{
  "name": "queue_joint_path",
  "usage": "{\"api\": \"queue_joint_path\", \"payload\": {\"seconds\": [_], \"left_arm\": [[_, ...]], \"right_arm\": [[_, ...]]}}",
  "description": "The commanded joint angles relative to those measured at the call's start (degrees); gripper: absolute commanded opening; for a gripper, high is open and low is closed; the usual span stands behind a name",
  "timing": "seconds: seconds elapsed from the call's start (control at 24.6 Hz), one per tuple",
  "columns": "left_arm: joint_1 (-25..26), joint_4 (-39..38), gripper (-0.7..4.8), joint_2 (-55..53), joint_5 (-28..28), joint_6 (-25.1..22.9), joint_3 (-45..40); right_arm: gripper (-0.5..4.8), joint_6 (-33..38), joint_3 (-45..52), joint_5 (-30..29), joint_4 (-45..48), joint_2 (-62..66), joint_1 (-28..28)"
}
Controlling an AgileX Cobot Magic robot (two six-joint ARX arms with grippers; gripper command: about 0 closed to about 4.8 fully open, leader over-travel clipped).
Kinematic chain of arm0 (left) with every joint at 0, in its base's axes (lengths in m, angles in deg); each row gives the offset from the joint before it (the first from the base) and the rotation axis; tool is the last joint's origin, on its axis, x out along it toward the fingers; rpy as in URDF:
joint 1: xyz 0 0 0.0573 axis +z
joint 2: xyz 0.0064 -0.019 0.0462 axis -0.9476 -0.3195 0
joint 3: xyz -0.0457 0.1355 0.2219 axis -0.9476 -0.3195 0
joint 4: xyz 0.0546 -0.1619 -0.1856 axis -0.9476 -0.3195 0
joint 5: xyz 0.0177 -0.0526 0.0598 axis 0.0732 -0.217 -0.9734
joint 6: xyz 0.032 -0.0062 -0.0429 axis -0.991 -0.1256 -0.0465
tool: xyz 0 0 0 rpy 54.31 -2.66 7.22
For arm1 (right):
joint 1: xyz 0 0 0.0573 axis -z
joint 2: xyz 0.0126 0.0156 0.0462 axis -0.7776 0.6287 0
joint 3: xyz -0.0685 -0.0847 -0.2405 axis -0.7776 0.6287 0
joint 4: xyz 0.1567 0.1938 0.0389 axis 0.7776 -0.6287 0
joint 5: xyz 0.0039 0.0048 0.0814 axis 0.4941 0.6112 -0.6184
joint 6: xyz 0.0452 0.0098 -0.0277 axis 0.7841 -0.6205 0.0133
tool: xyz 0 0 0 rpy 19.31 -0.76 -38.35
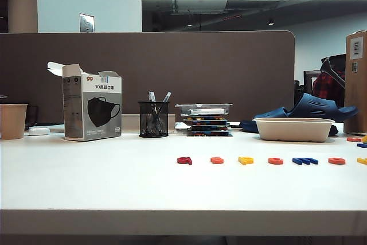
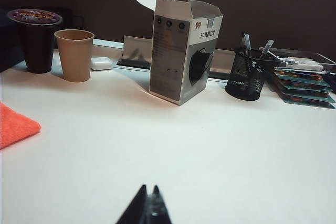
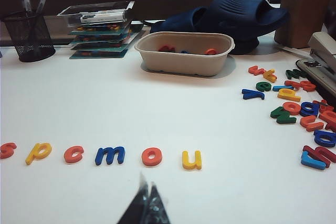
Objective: Select the appropriate letters from the row of letter magnets placed on the table to arrange into the word "cup".
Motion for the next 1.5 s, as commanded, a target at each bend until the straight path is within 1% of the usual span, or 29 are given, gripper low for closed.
{"api": "queue_joint_path", "payload": {"seconds": [0.04,0.37,0.45,0.53,0.69,0.85,0.93,1.02,1.18,1.22,1.3,1.5], "left_arm": [[0.0,0.8,-0.05,0.0,0.4,0.0,0.0],[0.0,2.5,-0.05,0.0,0.5,0.0,0.0],[0.0,3.0,-0.05,0.0,1.2,0.0,0.3],[0.0,2.0,-0.05,0.0,1.4,0.0,1.0],[0.0,-3.1,-0.05,0.0,1.7,-0.1,5.2],[0.0,-11.7,-0.05,0.0,2.3,-0.1,13.4],[0.0,-15.1,-0.05,0.0,3.3,-1.9,16.9],[0.0,-20.4,-0.05,-0.1,5.1,-5.3,22.3],[0.0,-29.1,-0.05,-2.5,7.2,-5.4,30.5],[0.0,-32.8,-0.05,-4.7,8.5,-5.4,34.8],[0.0,-36.7,-0.05,-8.8,12.2,-5.4,41.3],[0.0,-40.7,-0.05,-17.0,17.6,-4.6,53.3]], "right_arm": [[-0.01,-0.1,0.4,-0.1,0.9,-0.6,0.0],[-0.01,-0.1,0.4,-0.1,0.9,-0.6,0.0],[-0.01,-0.1,0.4,-0.1,0.9,-0.6,0.0],[-0.01,-0.1,0.4,-0.1,0.9,-0.6,0.0],[-0.01,-0.1,0.4,-0.1,0.9,-0.6,0.0],[-0.01,-0.1,0.4,-0.1,0.9,-0.6,0.0],[-0.01,-0.1,0.4,-0.1,0.9,-0.6,0.0],[-0.01,-0.1,0.4,-0.1,0.9,-0.6,0.0],[-0.01,-0.1,0.4,-0.1,0.9,-0.6,0.0],[-0.01,-0.1,0.4,-0.1,0.9,-0.6,0.0],[-0.01,-0.1,0.4,-0.1,0.9,-0.6,0.0],[-0.01,-0.1,0.4,-0.1,0.9,-0.6,0.0]]}}
